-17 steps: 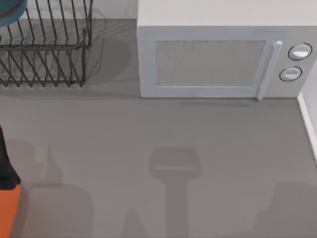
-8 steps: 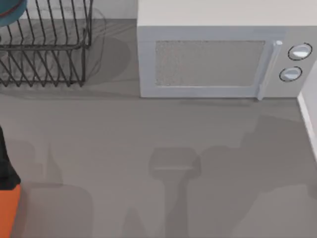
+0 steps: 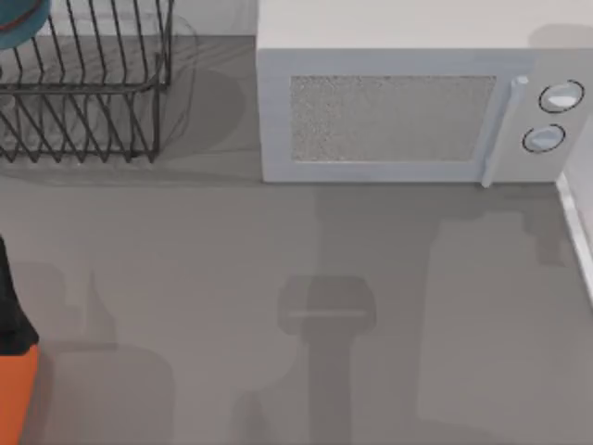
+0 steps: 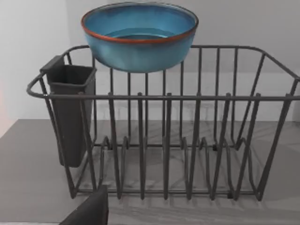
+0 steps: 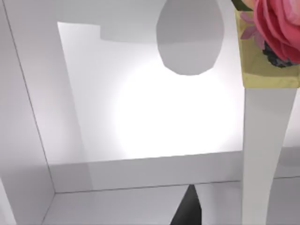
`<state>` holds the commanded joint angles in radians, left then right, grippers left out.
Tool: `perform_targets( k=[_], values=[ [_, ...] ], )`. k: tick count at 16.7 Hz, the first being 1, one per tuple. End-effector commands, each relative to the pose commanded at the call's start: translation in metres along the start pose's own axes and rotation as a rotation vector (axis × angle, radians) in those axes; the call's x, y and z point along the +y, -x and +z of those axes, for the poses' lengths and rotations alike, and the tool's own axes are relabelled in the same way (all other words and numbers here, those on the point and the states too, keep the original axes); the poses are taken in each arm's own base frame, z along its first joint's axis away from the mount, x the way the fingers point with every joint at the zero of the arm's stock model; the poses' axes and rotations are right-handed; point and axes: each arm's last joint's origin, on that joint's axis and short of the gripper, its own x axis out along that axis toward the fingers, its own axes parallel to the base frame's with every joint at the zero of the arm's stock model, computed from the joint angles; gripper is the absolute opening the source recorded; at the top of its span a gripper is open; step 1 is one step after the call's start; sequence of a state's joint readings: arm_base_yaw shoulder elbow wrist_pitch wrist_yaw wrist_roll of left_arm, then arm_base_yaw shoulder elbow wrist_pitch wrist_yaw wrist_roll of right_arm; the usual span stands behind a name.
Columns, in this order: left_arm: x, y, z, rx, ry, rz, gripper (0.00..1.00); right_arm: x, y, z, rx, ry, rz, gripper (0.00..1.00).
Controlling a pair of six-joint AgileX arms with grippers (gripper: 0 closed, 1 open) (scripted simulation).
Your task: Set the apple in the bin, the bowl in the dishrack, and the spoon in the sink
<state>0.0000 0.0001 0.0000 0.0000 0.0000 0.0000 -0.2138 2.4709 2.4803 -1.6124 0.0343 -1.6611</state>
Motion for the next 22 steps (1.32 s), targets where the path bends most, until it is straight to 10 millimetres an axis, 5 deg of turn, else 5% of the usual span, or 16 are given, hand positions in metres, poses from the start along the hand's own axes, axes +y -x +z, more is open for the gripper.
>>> perform_targets(
  k=[8,17,22],
  values=[
    [0.000,0.000,0.000,0.000,0.000,0.000,1.00,-0.032,-0.026,0.039,0.005,-0.044,-0.034,0.00],
    [0.000,0.000,0.000,0.000,0.000,0.000,1.00,-0.034,-0.031,0.037,0.005,-0.049,-0.041,0.00],
    [0.000,0.000,0.000,0.000,0.000,0.000,1.00,-0.036,-0.052,0.039,0.005,-0.046,-0.035,0.00]
  ],
)
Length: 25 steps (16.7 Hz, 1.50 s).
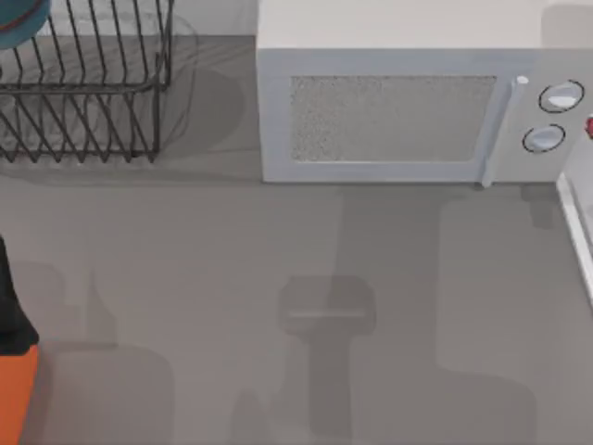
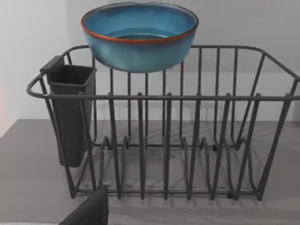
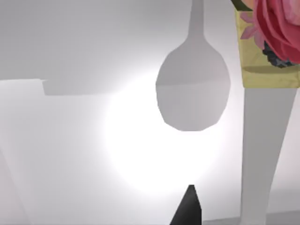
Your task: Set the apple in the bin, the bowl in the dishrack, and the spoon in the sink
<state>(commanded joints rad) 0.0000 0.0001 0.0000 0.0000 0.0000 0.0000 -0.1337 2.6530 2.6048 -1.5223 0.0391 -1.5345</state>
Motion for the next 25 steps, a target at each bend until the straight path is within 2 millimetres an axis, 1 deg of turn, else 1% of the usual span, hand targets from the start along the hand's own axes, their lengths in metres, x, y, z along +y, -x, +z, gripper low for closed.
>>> perform_targets(
  k=[2,4,9,22,23,25],
  values=[
    [0.000,0.000,0.000,0.000,0.000,0.000,1.00,0.002,-0.011,0.000,0.000,0.001,0.009,0.00],
    [0.000,0.000,0.000,0.000,0.000,0.000,1.00,0.003,-0.017,0.000,0.000,0.002,0.004,0.00],
    [0.000,0.000,0.000,0.000,0.000,0.000,1.00,0.003,-0.019,0.000,0.000,0.000,0.000,0.00],
    [0.000,0.000,0.000,0.000,0.000,0.000,1.00,0.003,-0.019,0.000,0.000,0.000,0.000,0.98],
    [0.000,0.000,0.000,0.000,0.000,0.000,1.00,0.003,-0.019,0.000,0.000,0.000,0.000,1.00],
    [0.000,0.000,0.000,0.000,0.000,0.000,1.00,0.003,-0.019,0.000,0.000,0.000,0.000,1.00]
  ],
)
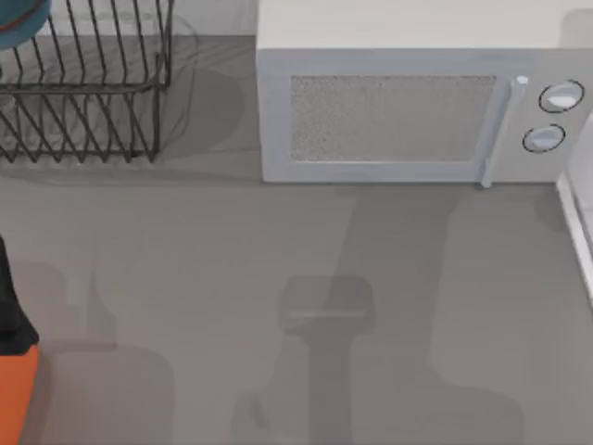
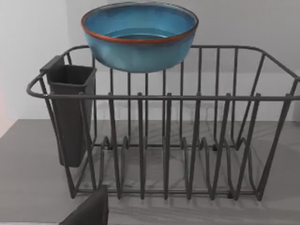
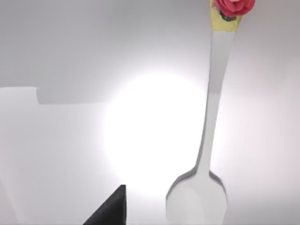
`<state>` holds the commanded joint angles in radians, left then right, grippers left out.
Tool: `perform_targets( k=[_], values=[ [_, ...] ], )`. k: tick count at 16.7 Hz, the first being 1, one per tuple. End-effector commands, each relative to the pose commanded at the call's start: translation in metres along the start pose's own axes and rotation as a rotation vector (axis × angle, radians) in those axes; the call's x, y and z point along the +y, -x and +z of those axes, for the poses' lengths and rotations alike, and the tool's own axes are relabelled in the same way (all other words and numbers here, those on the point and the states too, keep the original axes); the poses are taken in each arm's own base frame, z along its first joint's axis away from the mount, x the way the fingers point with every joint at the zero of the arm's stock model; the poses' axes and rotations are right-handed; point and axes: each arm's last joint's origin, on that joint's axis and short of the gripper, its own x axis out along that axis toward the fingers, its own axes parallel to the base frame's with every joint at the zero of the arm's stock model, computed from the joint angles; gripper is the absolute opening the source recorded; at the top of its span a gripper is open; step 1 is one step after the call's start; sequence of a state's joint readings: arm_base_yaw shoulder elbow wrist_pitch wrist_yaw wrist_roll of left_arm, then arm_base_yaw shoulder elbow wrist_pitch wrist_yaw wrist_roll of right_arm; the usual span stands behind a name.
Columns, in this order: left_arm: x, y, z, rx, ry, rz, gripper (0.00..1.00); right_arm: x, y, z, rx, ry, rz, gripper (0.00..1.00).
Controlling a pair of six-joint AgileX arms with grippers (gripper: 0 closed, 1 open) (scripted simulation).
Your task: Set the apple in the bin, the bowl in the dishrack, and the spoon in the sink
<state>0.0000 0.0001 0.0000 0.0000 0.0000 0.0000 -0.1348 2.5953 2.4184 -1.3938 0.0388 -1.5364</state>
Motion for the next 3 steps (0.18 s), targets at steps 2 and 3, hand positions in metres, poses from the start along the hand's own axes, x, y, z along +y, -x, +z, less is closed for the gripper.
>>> perform_targets(
  k=[2,3],
  values=[
    [0.0000,0.0000,0.0000,0.000,0.000,0.000,1.00,0.0000,0.0000,0.0000,0.000,0.000,0.000,1.00],
    [0.0000,0.0000,0.0000,0.000,0.000,0.000,1.00,0.0000,0.0000,0.0000,0.000,0.000,0.000,1.00]
  ],
)
